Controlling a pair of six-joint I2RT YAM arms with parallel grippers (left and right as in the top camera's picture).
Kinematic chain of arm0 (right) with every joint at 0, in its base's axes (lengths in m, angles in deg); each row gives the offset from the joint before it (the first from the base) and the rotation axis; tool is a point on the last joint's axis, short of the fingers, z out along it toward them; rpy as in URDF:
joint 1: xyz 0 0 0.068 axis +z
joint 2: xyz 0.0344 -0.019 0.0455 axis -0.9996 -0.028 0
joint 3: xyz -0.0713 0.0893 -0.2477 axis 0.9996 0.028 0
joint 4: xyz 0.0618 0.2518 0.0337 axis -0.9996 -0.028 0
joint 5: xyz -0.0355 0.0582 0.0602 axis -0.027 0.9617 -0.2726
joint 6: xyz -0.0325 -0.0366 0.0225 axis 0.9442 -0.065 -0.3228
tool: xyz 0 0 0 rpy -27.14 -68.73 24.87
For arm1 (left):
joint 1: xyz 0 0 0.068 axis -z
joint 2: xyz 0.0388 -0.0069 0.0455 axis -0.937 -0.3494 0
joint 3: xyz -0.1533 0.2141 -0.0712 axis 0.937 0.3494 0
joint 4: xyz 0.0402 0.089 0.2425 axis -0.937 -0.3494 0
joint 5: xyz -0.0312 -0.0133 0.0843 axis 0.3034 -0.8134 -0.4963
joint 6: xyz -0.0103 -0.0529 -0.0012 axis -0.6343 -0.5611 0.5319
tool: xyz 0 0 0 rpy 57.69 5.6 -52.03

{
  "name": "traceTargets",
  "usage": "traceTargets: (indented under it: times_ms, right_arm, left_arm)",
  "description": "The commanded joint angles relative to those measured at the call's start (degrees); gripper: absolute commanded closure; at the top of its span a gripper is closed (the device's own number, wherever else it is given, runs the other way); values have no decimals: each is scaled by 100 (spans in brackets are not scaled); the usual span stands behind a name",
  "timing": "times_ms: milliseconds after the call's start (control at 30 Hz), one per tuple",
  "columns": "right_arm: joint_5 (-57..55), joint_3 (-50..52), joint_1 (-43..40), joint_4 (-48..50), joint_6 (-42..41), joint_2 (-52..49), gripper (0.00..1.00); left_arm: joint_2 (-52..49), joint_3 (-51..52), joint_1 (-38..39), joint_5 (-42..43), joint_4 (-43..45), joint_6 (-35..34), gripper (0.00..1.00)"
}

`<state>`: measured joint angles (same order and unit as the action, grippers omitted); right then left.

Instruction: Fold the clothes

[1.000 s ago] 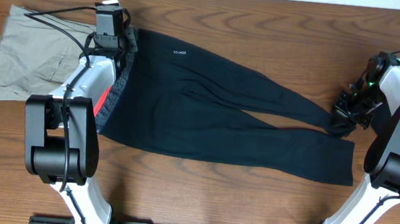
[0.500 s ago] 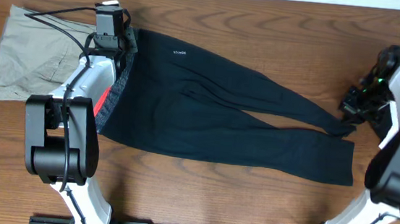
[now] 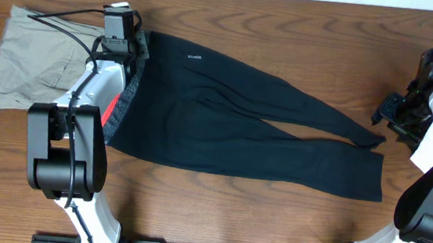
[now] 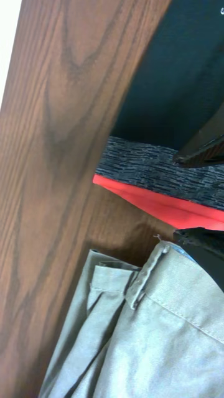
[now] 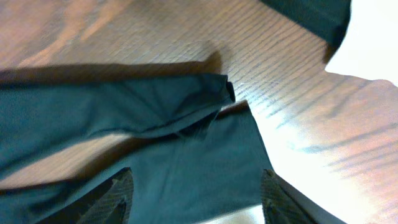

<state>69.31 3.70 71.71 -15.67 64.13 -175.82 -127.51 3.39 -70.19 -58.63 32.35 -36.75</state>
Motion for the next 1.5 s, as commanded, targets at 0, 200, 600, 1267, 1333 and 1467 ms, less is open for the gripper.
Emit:
traceTargets:
  times_ms: [0,200,600,1267,1333,1467]
  right_arm:
    - [-9,413,-175,315,-415,-111,44]
    - [326,866,-470,780,-415,-111,55]
    - [415,1329,-533,1585,-459,-111,55]
    - [601,1471,-533,1941,-605,-114,64]
    - [595,1519,-533,2033,-605,-114,65]
    - [557,1552,-538,2151,-605,-114,66]
  left_arm:
    - [105,-107,-31,-55,-31,31,66]
    - [105,-107,-31,-52,-37,31,65]
    - [105,-107,-31,-52,-39,31,65]
    - [105,-107,-31,-55,-42,31,65]
    - [105,-107,-31,-55,-42,31,66]
    - [105,-107,-31,-52,-42,31,65]
